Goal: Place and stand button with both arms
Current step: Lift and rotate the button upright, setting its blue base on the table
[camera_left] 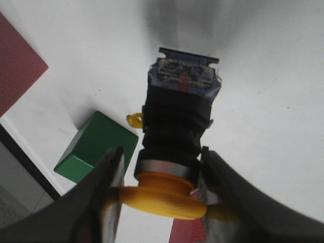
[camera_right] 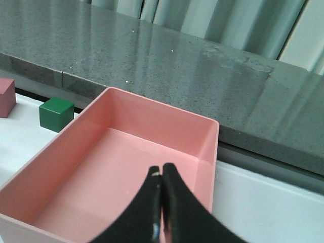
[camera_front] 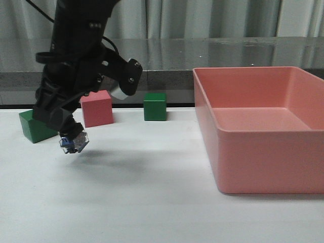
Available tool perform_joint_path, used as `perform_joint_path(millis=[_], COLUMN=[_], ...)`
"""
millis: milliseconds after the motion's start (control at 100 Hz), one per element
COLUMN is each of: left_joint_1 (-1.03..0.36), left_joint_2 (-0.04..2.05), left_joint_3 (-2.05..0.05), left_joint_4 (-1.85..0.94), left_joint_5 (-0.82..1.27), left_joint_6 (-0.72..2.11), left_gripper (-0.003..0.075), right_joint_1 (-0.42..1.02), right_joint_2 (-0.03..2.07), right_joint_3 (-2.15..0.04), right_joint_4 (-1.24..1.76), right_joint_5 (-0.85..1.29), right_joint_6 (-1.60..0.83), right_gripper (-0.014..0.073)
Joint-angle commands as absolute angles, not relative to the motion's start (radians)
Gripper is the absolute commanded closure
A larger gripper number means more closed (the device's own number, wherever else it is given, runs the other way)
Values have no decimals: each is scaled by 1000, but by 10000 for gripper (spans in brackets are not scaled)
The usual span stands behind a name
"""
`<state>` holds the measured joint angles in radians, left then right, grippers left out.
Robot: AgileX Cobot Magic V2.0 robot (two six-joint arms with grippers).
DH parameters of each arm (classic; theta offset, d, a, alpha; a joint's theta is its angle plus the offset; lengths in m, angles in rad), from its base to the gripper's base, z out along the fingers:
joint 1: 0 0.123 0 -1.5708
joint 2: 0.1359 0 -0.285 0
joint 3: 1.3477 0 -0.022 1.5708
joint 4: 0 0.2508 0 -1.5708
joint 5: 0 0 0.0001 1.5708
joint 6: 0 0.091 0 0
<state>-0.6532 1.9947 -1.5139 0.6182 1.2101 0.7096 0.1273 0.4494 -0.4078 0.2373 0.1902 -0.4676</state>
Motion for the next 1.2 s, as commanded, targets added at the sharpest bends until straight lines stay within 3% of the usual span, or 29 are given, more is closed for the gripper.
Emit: perform_joint_path(millis=[0,390,460,650,720,1190], left_joint_1=[-666,-666,-668,-668,-668,-627], left_joint_2=[1969,1992,1992,1992,1992,1841], left_joint_3=[-1545,-1545,-1545,-1545,-1545,-1543], left_joint_4=[690,681,670,662,662,572], left_joint_5=[1275,1269,1267,1259,1263,1275], left_joint_6=[638,613,613,613,613,610], left_gripper=[740,716,633,260,188,174], right_joint_1=[123,123,123,123,123,123], right_joint_2=[451,451,451,451,451,451], right_joint_3=[-435,-435,-435,-435,-435,-435], right_joint_4=[246,246,246,246,246,246], right_joint_5=[112,113,113,113,113,113], right_joint_6=[-465,-465,-465,-465,-465,-465], right_gripper=[655,655,655,655,655,655])
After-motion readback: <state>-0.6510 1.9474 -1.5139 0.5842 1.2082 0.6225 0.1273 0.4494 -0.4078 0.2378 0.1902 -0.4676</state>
